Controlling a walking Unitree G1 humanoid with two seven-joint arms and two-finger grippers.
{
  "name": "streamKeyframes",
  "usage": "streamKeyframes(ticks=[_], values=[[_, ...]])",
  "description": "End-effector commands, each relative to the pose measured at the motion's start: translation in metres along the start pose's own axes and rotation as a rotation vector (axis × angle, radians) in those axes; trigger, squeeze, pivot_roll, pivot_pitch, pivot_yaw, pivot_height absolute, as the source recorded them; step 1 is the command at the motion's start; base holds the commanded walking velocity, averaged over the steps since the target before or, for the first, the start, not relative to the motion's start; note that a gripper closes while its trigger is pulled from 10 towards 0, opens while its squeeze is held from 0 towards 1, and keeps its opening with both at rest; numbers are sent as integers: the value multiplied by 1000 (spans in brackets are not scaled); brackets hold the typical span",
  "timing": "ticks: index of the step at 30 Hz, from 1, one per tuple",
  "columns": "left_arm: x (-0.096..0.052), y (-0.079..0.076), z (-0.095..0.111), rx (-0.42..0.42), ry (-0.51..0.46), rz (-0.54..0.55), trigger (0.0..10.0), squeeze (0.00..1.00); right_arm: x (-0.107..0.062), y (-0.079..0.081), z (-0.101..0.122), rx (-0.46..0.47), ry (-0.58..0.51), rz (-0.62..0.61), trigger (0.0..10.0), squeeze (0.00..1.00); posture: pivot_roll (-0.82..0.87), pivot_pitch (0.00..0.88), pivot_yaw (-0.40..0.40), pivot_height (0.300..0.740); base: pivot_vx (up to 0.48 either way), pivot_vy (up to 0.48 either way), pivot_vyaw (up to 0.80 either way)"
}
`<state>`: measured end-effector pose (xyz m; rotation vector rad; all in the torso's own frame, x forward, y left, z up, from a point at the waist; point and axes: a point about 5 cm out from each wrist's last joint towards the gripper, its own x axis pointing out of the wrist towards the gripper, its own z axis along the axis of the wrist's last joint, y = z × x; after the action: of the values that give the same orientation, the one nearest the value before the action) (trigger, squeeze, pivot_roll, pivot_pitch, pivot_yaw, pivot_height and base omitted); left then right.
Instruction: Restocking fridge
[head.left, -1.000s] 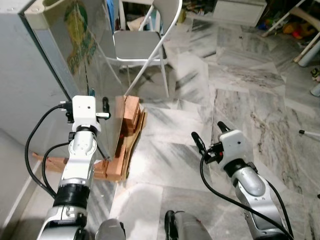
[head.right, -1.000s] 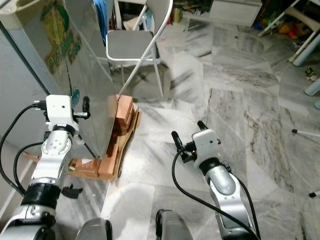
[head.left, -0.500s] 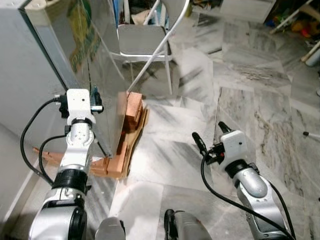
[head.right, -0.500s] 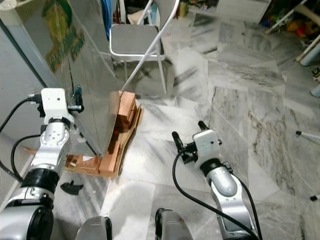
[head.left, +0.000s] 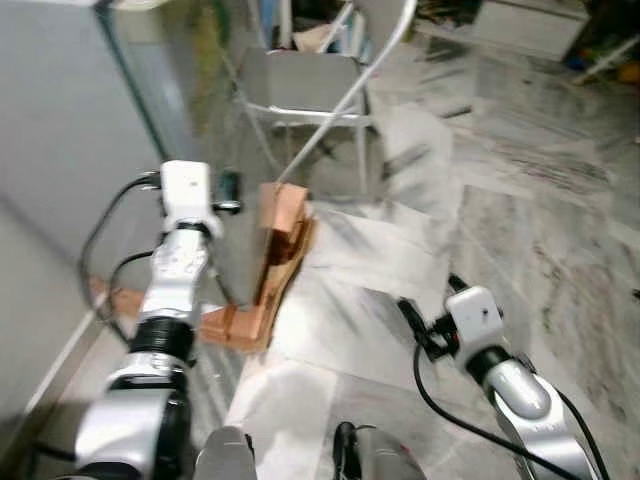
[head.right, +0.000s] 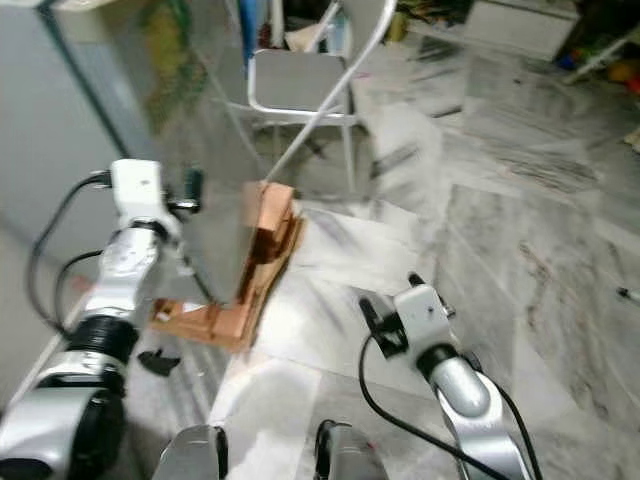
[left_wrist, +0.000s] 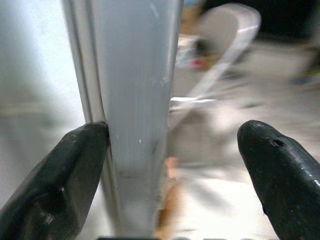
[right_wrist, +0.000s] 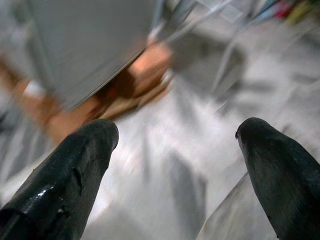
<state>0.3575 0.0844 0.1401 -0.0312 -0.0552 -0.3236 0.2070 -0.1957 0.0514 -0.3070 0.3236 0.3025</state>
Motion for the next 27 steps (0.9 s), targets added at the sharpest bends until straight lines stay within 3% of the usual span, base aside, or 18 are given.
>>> streamKeyframes(ticks=[1,2,3,5,7,9,10,12,13,18,20,21,27], values=[[8,-71,45,21,-165,-311,10000,0,-4,-3,-5,12,23,-7,10000,0,4,126,-59,740,0,0,0],[8,-71,45,21,-165,-311,10000,0,-4,-3,-5,12,23,-7,10000,0,4,126,-59,740,0,0,0],[3,-101,55,-12,-202,-415,10000,0,-5,-4,-7,28,30,-13,10000,0,0,123,-57,740,0,0,0],[-3,-133,67,-85,-236,-502,10000,0,-4,-4,-7,28,25,-12,10000,0,-12,120,-50,740,0,0,0],[2,-132,65,-103,-229,-468,10000,0,-2,-3,-5,26,11,-13,10000,0,-18,118,-46,740,0,0,0],[8,-116,62,-98,-214,-407,10000,0,-2,-2,-5,28,8,-14,10000,0,-22,119,-37,740,0,0,0],[11,-94,62,-93,-211,-330,10000,0,-2,-2,-5,33,8,-16,10000,0,-16,120,-34,740,0,0,0],[11,-77,60,-77,-204,-280,10000,0,-1,-2,-6,40,7,-20,10000,0,-13,120,-32,740,0,0,0],[8,-62,56,-44,-186,-244,10000,0,0,-2,-6,43,4,-22,10000,0,-8,120,-29,740,0,0,0],[-10,-30,33,33,-114,-167,10000,0,7,-8,1,43,-44,-56,10000,0,6,123,-30,740,0,0,0],[-31,-11,14,96,-47,-92,10000,0,14,-8,21,53,-124,-58,10000,0,24,134,-25,740,259,-401,0],[-31,-11,14,96,-47,-92,10000,0,14,-8,21,53,-124,-58,10000,0,24,134,-25,740,259,-401,0],[-70,3,-10,117,28,-37,10000,0,24,-4,39,78,-170,-85,10000,0,37,145,-13,740,314,-359,-596]])
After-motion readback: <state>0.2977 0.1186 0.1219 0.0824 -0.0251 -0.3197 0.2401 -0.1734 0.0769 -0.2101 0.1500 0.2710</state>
